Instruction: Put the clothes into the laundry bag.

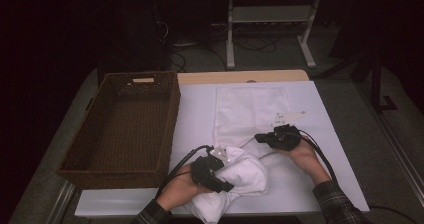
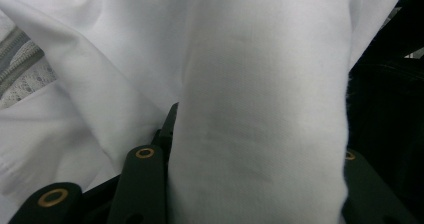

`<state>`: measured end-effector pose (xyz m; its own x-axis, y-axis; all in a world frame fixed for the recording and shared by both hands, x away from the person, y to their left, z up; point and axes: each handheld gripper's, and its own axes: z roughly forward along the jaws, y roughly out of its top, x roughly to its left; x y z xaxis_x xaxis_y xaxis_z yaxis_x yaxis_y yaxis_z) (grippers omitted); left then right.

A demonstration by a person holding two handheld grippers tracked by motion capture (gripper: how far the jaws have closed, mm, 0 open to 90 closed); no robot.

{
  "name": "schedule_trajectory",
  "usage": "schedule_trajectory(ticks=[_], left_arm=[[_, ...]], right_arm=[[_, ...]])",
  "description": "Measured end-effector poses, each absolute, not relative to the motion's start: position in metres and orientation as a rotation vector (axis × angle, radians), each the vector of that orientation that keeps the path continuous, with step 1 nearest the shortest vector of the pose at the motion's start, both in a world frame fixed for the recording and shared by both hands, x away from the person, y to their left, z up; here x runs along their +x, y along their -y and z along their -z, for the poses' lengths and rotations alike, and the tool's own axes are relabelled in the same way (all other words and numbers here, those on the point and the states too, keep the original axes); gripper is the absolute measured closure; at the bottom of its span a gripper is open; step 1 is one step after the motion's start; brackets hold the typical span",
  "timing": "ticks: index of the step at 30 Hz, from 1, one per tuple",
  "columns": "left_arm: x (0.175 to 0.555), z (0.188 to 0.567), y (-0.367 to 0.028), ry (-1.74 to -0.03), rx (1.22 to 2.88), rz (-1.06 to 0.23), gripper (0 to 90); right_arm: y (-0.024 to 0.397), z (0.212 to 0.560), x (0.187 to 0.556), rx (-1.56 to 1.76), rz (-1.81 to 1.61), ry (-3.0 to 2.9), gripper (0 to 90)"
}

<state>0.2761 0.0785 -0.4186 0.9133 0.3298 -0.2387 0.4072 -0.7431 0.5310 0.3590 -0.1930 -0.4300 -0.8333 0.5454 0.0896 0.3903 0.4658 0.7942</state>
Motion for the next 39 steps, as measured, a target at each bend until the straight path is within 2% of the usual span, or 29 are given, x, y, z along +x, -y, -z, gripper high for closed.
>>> schedule_trajectory(ticks=[11, 27, 36, 39], left_arm=[[0.276, 0.419, -0.078, -0.526, 2.474, 0.175, 55.1], [0.276, 0.404, -0.073, -0.456, 2.486, 0.114, 55.8], [0.290, 0.395, -0.038, -0.366, 2.481, 0.126, 55.7], [0.290, 0.395, -0.038, -0.366, 2.481, 0.126, 55.7]], right_arm=[[0.196, 0.404, 0.366, 0.833, -1.468, -2.417, 88.7], [0.196, 0.404, 0.362, 0.828, -1.474, -2.433, 88.7], [0.200, 0.399, 0.359, 0.816, -1.494, -2.422, 88.7], [0.200, 0.398, 0.359, 0.819, -1.495, -2.422, 88.6]])
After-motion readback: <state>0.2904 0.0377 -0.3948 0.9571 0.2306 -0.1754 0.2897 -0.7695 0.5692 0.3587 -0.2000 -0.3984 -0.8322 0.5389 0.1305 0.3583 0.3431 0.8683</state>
